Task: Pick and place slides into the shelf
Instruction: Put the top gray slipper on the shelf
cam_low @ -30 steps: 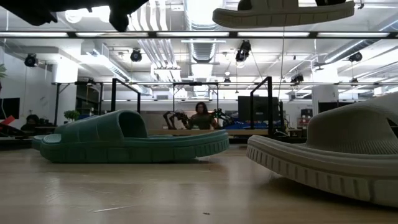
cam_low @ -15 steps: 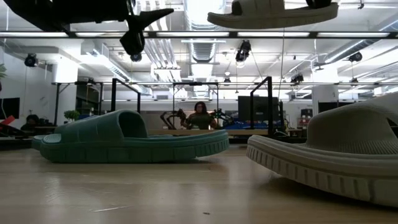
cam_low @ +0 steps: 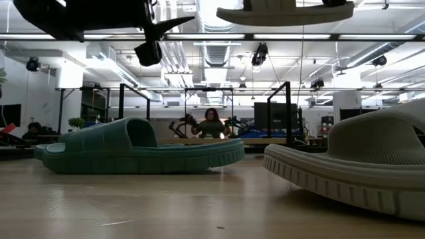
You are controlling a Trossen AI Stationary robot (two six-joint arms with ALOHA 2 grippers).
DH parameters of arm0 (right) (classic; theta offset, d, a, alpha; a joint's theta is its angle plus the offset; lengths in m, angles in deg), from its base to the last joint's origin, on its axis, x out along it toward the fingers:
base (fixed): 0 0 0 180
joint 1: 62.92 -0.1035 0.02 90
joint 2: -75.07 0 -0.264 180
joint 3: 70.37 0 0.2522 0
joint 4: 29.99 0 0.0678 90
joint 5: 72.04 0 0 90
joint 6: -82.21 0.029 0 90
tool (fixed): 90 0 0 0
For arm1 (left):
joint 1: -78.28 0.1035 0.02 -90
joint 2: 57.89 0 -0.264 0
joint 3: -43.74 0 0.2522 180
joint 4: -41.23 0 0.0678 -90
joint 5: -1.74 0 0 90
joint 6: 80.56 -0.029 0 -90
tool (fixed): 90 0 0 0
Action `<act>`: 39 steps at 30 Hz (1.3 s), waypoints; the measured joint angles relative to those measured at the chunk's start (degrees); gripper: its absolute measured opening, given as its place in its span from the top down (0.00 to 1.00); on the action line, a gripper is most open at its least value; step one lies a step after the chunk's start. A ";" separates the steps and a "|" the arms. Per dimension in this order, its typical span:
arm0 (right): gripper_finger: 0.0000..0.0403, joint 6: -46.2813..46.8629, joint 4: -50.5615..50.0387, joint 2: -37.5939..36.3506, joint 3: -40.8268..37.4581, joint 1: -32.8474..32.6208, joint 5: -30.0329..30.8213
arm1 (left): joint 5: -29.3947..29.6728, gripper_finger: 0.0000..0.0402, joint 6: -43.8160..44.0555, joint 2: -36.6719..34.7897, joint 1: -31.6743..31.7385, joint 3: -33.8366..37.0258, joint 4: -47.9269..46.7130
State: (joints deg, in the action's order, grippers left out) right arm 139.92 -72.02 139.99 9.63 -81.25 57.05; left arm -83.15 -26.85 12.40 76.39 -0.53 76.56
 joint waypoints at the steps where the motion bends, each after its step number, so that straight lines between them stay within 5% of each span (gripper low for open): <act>1: 0.97 -0.27 0.48 0.00 0.00 0.00 0.00 | 0.21 0.62 0.00 0.45 0.00 -0.09 -0.07; 39: 0.97 -2.17 1.56 0.00 0.00 0.00 -0.48 | 3.62 0.62 -0.11 10.21 0.00 -9.14 -0.07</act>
State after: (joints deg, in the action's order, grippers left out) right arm 137.75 -70.45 139.99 9.63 -81.25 56.57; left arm -79.53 -26.96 22.61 76.39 -9.66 76.48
